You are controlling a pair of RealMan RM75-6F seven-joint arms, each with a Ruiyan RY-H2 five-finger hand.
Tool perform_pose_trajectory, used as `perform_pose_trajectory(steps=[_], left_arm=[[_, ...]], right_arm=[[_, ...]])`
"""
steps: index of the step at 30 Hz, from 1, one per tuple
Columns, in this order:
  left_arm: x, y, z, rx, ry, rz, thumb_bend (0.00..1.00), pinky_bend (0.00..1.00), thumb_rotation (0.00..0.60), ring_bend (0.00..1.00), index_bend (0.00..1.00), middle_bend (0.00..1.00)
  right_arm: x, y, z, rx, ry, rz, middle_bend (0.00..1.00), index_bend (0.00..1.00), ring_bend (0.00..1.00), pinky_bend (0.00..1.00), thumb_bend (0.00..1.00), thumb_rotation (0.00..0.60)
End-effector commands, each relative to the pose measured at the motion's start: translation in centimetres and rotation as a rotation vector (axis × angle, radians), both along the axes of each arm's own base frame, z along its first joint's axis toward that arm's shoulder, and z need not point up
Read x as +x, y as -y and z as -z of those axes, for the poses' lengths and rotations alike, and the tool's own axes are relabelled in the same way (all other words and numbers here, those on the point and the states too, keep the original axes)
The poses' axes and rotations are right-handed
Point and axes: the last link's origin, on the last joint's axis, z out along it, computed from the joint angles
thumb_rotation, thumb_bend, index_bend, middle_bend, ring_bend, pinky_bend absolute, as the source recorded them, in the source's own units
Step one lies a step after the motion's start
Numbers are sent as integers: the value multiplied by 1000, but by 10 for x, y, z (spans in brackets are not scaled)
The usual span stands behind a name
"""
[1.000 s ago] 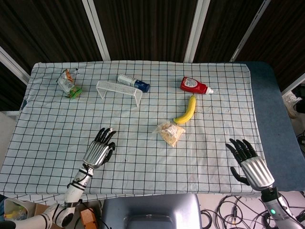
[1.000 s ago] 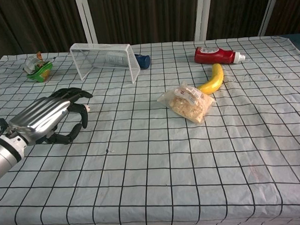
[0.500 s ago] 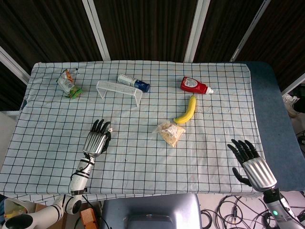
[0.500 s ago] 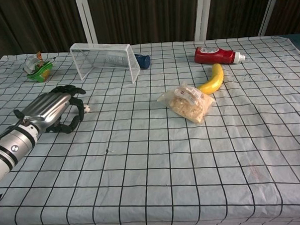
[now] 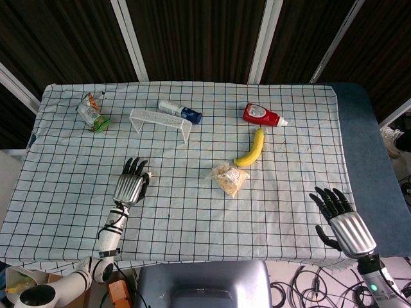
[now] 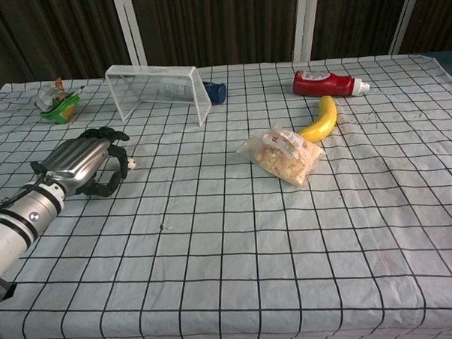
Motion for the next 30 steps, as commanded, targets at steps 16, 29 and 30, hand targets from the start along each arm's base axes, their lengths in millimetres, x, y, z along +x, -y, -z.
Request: perform_pose_trajectory(steps=[16, 29, 30], left_arm=[[69, -22, -83, 312, 261, 155, 455, 0, 600, 0, 0, 0], [-57, 151, -176, -188, -15, -43, 465, 0, 600, 0, 0, 0], [-65, 163, -182, -157, -50, -57, 464, 0, 600, 0, 0, 0]], right_arm=[[0, -4, -2, 12, -5, 23, 0, 0, 0, 0, 388, 600], [-1, -8, 8, 38, -73, 71, 0, 0, 0, 0, 389, 600], [-2, -8, 9, 40, -79, 74, 0, 0, 0, 0, 389, 600]])
